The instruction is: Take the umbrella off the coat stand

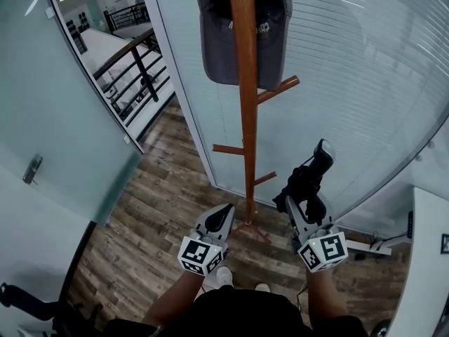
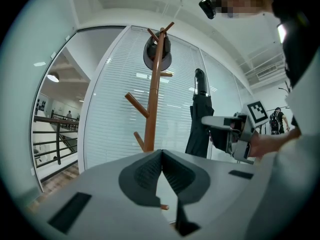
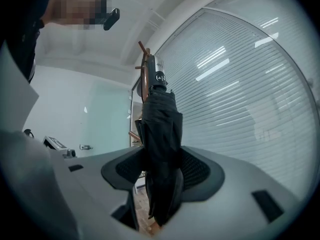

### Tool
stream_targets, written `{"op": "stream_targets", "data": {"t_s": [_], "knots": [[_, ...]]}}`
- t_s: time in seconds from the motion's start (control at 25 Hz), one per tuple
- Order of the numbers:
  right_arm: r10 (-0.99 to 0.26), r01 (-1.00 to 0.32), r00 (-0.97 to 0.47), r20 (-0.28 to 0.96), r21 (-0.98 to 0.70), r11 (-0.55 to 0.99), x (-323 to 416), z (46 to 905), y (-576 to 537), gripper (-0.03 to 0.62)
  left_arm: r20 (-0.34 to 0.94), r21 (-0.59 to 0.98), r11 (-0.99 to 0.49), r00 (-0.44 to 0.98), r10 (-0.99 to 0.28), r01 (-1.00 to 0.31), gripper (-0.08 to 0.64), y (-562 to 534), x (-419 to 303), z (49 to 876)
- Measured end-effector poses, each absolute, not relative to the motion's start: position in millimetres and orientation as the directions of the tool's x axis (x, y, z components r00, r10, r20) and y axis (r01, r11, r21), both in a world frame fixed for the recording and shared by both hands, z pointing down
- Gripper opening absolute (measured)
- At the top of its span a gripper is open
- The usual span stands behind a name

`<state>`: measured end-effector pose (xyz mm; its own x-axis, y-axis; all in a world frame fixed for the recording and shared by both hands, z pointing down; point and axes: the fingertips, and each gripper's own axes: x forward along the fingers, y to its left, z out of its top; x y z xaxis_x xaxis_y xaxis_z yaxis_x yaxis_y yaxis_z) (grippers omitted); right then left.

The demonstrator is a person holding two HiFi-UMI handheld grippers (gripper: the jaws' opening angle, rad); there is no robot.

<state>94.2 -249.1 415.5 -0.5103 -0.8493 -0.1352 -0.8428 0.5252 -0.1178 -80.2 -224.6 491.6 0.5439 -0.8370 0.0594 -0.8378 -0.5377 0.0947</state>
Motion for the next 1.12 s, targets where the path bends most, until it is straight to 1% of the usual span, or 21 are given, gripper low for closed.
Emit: {"op": "stream_targets", "data": {"t_s": [0.36, 0.68, 0.84, 1.12], "knots": [[-0.837, -0.825, -0.541, -0.082, -0.142, 0.547, 88, 450, -234, 0.224, 0.053, 0.097, -0.529, 0.535, -0.843, -0.843, 0.012, -215, -74, 493], [-0.821, -0.811, -0.564, -0.088, -0.127, 0.571, 79, 450, -229, 0.224, 0.059, 0.094, -0.511, 0.517, -0.854, -0.855, 0.012, -210, -80, 495], [-0.815, -0.801, -0.573, -0.08, -0.157, 0.578, 77, 452, -225, 0.224, 0.062, 0.103, -0.502, 0.51, -0.858, -0.858, 0.012, -207, -81, 499], [-0.795, -0.78, -0.603, -0.066, -0.163, 0.604, 70, 456, -224, 0.224, 0.068, 0.108, -0.521, 0.529, -0.846, -0.847, 0.012, -203, -72, 504]]}}
